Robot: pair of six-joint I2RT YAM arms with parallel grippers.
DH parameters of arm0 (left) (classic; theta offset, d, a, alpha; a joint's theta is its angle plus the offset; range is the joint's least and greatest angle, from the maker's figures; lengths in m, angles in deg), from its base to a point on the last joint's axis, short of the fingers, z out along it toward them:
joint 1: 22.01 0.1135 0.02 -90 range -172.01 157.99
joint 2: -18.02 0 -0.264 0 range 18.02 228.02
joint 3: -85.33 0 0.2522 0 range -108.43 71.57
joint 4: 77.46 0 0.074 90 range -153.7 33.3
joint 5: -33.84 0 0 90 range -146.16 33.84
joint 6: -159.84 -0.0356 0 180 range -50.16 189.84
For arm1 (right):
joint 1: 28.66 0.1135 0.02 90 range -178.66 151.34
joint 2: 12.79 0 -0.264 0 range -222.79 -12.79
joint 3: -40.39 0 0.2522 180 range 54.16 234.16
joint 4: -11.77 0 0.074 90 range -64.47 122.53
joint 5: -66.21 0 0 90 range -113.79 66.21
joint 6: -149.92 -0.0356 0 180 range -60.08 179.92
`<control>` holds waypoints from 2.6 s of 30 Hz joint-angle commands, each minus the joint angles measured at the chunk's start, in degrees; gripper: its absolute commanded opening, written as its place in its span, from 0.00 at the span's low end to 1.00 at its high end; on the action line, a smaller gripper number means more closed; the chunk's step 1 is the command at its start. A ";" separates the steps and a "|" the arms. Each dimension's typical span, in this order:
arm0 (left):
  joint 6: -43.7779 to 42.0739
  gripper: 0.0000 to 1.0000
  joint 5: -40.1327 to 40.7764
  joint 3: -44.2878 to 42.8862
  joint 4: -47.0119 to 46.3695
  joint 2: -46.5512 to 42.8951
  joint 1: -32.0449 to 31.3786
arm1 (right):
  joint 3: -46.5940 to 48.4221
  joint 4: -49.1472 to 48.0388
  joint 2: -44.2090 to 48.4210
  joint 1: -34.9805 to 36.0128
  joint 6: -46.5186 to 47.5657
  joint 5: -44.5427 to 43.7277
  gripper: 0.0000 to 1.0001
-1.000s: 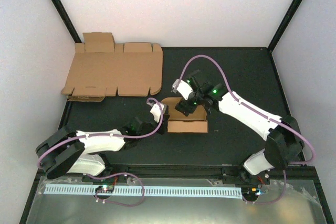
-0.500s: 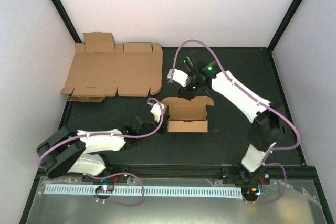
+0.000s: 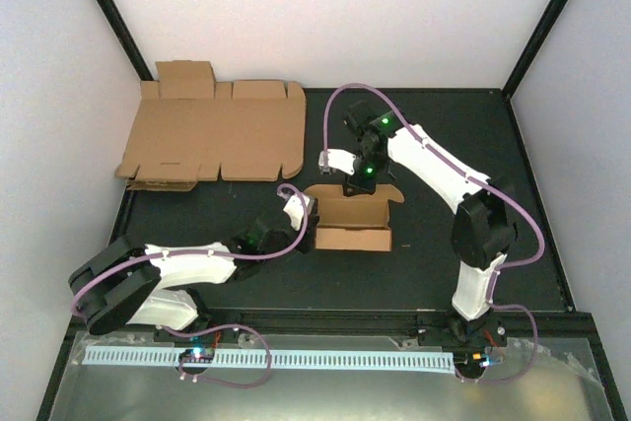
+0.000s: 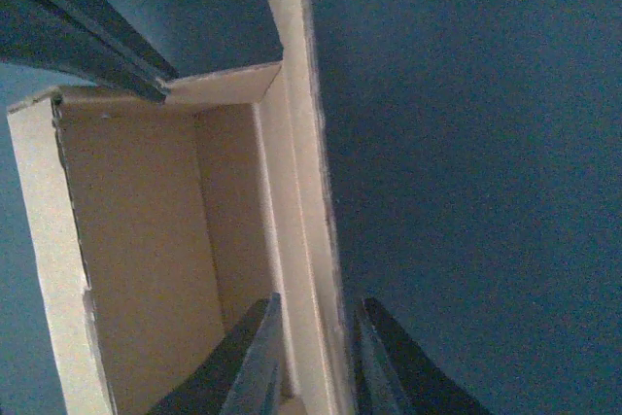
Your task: Fold the paper box
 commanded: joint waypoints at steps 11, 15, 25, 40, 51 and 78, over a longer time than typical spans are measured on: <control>-0.85 0.14 -0.13 -2.69 5.37 -1.72 -0.48 | 0.35 0.45 -1.07 -0.15 0.75 -0.84 0.02; -0.78 0.28 0.43 -2.83 7.38 -4.99 -0.48 | -0.13 -0.50 -0.93 -0.15 0.38 -0.61 0.02; -1.52 0.54 -3.29 -7.66 21.33 -12.66 -0.45 | -0.96 -3.24 -0.23 -0.16 -0.68 -1.28 0.02; 9.32 0.23 -28.27 -2.07 19.09 -18.67 -0.39 | -1.10 -4.39 0.17 -0.11 -1.21 -1.19 0.02; 11.61 0.12 -32.60 -0.06 7.20 -5.74 -0.32 | -1.32 -4.77 0.54 0.08 -2.26 -1.36 0.02; 11.03 0.13 -27.99 -0.10 3.38 -0.63 1.63 | -20.05 -16.28 15.32 7.89 -19.77 6.44 0.02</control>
